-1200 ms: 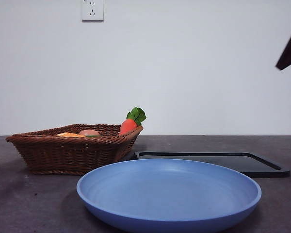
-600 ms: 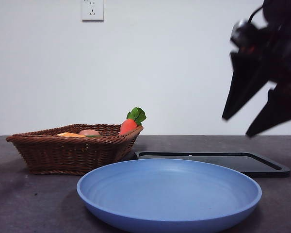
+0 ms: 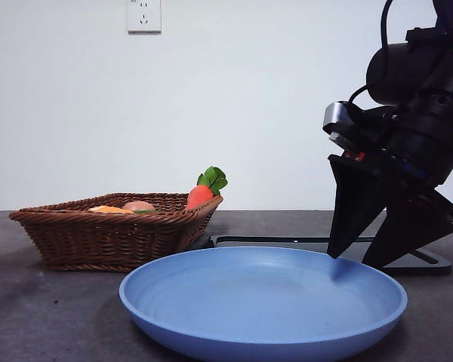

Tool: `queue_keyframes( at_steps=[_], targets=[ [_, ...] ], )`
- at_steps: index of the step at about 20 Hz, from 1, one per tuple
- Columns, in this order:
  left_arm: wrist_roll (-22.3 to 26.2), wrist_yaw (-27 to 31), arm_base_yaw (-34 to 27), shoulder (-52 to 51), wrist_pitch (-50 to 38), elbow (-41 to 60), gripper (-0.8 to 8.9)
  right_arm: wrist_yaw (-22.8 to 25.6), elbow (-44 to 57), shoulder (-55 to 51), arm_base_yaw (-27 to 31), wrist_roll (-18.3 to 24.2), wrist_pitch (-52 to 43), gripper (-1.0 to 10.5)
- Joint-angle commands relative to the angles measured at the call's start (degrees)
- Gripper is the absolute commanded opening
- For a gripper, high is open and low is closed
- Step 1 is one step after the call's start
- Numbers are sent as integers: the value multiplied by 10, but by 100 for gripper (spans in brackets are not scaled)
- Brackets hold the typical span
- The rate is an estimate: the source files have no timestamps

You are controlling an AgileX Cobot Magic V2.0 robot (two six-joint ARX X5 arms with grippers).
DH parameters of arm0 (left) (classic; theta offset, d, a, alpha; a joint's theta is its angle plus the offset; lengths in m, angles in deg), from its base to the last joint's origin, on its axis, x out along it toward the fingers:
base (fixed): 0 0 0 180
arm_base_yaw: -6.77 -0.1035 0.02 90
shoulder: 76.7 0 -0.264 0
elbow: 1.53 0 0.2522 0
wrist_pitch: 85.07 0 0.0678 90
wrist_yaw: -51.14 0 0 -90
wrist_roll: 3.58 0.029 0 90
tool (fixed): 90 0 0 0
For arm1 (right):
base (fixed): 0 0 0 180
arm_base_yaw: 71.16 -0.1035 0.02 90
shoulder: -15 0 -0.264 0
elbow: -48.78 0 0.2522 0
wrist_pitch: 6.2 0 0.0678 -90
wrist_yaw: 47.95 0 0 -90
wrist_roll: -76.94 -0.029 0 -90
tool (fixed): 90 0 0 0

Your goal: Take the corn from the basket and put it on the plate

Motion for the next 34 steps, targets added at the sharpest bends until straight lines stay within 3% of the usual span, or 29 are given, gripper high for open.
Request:
queue_keyframes(
  at_steps=[1,10,13,21,25,28,34],
  targets=[
    [3,-1,1,3,-5,-10,391,3,-10,13,-5,9,-5,223],
    [3,-1,1,3,-5,-10,391,4,-10,40,-7,6,-4,150],
    [3,-1,1,3,-5,-10,391,4,-10,43,-7,4,-7,1],
    [-10,-1,2,38,-7,-29,391,5,-10,-20,-4,0,57,4],
    [-12,0,14,116,-25,-72,391,60,-10,-134,2,-9,105,4],
    [-28,14,49,205,-62,-108,391,64,-10,-219,30,-12,127,4],
    [-60,133,133,424,-76,-237,391,63,-10,-309,88,-12,153,4]
  ],
)
